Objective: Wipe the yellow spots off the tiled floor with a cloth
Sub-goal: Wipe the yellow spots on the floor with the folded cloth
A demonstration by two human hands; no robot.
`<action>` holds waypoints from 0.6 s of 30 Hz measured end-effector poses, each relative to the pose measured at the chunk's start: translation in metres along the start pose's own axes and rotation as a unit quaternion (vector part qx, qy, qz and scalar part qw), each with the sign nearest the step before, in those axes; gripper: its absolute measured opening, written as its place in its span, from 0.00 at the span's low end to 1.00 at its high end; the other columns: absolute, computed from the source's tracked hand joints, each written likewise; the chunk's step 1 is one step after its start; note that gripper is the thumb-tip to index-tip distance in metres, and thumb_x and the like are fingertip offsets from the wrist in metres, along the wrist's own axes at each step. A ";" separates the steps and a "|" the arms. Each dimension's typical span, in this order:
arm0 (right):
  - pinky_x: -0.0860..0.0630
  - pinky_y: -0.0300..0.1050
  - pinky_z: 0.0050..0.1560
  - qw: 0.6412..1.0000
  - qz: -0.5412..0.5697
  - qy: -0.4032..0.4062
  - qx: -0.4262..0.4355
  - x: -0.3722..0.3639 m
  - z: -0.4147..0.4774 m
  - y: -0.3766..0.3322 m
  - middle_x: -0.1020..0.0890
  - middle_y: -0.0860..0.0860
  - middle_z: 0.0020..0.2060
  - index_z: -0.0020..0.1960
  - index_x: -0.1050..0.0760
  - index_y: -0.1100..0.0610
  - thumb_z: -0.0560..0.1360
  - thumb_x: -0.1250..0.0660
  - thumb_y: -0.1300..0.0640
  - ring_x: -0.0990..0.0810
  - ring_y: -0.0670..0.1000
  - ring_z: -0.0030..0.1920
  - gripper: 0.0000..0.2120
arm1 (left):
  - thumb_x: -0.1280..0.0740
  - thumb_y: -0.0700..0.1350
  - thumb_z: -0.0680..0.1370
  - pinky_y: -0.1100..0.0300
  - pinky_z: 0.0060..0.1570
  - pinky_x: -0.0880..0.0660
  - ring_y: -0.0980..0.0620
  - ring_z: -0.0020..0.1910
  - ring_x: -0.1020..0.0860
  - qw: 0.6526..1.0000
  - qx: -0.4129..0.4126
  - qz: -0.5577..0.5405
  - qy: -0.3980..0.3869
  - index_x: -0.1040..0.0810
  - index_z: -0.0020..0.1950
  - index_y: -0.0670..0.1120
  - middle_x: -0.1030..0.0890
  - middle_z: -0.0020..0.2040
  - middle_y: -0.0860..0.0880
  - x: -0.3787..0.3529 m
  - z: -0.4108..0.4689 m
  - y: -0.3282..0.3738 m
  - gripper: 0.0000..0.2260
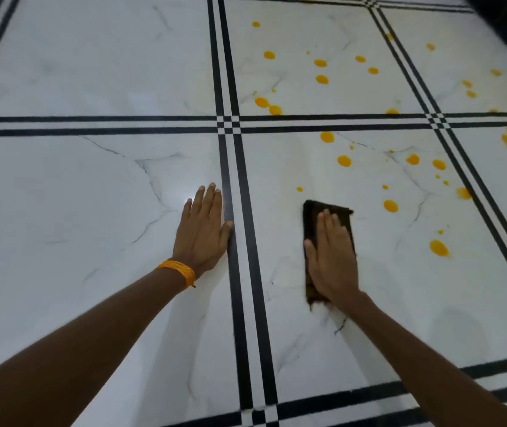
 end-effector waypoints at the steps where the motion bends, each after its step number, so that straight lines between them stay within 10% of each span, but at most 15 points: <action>1: 0.47 0.55 0.80 0.999 -0.002 0.013 -0.039 0.002 0.026 0.009 0.41 0.59 0.80 0.80 0.45 0.64 0.82 0.56 0.45 0.42 0.58 0.80 0.33 | 0.52 0.56 0.83 0.46 0.79 0.53 0.42 0.81 0.53 1.000 0.001 0.004 0.007 0.50 0.81 0.40 0.50 0.82 0.42 0.003 0.008 -0.006 0.30; 9: 0.52 0.51 0.80 0.985 -0.039 -0.050 0.162 -0.012 -0.002 -0.045 0.48 0.53 0.82 0.82 0.50 0.59 0.83 0.58 0.43 0.49 0.54 0.82 0.32 | 0.47 0.53 0.85 0.45 0.79 0.51 0.42 0.81 0.52 0.999 -0.024 0.015 0.014 0.49 0.81 0.40 0.50 0.82 0.42 0.006 0.047 0.015 0.29; 15: 0.54 0.52 0.80 1.000 -0.026 -0.010 0.004 0.004 0.078 -0.002 0.45 0.58 0.81 0.82 0.49 0.63 0.81 0.63 0.42 0.48 0.57 0.82 0.36 | 0.47 0.50 0.85 0.45 0.79 0.51 0.41 0.81 0.52 0.999 -0.018 0.022 0.017 0.48 0.81 0.39 0.49 0.81 0.40 0.006 0.055 0.018 0.28; 18: 0.53 0.54 0.81 0.998 -0.027 -0.007 0.054 -0.004 0.062 -0.054 0.45 0.58 0.81 0.82 0.50 0.63 0.83 0.60 0.45 0.48 0.57 0.82 0.33 | 0.48 0.49 0.85 0.44 0.79 0.50 0.41 0.81 0.51 0.999 -0.026 0.018 0.019 0.47 0.80 0.39 0.48 0.81 0.40 -0.003 0.056 0.026 0.26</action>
Point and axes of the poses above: each hand's wrist, its own z-axis towards the middle knuckle, its own x-axis out of the back of the hand, y = z × x, the point moved 10 cm from there along z, towards the middle knuckle
